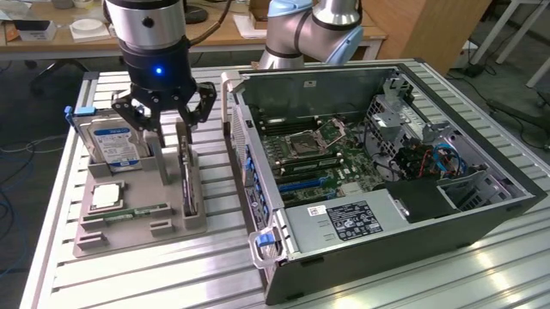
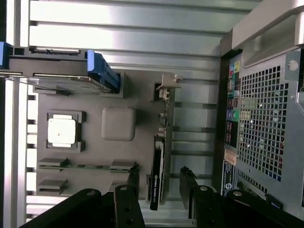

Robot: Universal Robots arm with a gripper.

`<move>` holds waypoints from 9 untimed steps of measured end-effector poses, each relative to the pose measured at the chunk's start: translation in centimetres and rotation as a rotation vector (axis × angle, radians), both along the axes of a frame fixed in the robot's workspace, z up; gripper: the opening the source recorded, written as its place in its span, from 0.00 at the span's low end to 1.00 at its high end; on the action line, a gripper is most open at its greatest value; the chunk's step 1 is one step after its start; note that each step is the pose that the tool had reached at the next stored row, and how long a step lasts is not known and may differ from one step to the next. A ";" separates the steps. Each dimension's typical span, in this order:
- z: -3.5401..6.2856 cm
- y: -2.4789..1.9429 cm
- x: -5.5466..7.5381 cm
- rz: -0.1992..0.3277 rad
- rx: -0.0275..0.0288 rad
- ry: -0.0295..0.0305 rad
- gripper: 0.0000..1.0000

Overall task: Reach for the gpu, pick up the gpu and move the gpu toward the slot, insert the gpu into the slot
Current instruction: 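Pick up the gpu and move the gpu toward the slot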

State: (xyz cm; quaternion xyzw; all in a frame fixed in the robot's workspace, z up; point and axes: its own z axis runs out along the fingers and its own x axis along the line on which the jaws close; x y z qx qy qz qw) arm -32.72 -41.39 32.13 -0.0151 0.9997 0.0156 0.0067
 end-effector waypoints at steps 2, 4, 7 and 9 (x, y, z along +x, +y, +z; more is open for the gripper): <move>-0.35 0.00 0.1 0.000 -0.0001 0.0002 0.47; -0.71 0.00 0.2 0.000 -0.0001 0.0002 0.47; -1.27 0.00 0.3 0.000 -0.0001 0.0001 0.47; -1.63 0.00 0.4 0.000 -0.0002 0.0002 0.47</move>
